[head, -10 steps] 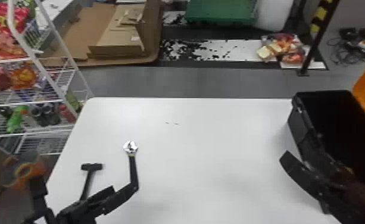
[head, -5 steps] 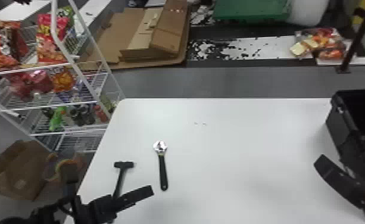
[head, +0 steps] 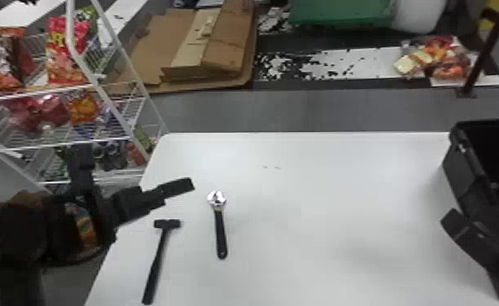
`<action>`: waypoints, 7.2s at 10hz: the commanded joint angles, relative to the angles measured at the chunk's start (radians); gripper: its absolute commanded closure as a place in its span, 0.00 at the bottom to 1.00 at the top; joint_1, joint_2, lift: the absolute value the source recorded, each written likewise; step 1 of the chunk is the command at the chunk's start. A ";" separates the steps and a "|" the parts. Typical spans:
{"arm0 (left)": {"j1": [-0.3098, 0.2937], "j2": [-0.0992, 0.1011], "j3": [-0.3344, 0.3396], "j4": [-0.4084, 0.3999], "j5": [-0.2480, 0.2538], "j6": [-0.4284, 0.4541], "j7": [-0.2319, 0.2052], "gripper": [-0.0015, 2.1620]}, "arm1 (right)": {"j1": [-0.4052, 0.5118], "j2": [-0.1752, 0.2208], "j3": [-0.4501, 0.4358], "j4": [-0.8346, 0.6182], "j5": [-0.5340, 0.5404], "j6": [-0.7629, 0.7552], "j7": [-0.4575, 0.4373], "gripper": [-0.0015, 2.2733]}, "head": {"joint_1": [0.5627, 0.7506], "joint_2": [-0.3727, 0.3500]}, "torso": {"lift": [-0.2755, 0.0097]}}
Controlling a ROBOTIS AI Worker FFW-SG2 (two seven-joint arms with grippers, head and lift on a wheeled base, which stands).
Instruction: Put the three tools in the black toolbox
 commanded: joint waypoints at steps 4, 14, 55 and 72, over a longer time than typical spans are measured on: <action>-0.175 0.000 -0.076 0.057 -0.160 0.001 0.053 0.04 | -0.005 -0.019 -0.006 0.006 -0.028 -0.010 0.004 0.04 | 0.70 0.85 | 0.77; -0.178 -0.003 -0.196 0.244 0.141 0.001 0.601 0.04 | -0.014 -0.019 0.026 0.005 -0.017 -0.004 0.005 0.04 | 0.70 0.82 | 0.77; -0.437 0.023 -0.368 0.896 0.437 0.001 1.242 0.05 | -0.036 -0.034 0.005 0.065 -0.100 0.002 0.050 0.04 | 0.70 0.75 | 0.77; -0.417 0.025 -0.369 0.937 0.446 0.001 1.202 0.24 | -0.013 -0.034 -0.011 0.057 -0.135 0.005 0.081 0.04 | 0.70 0.73 | 0.77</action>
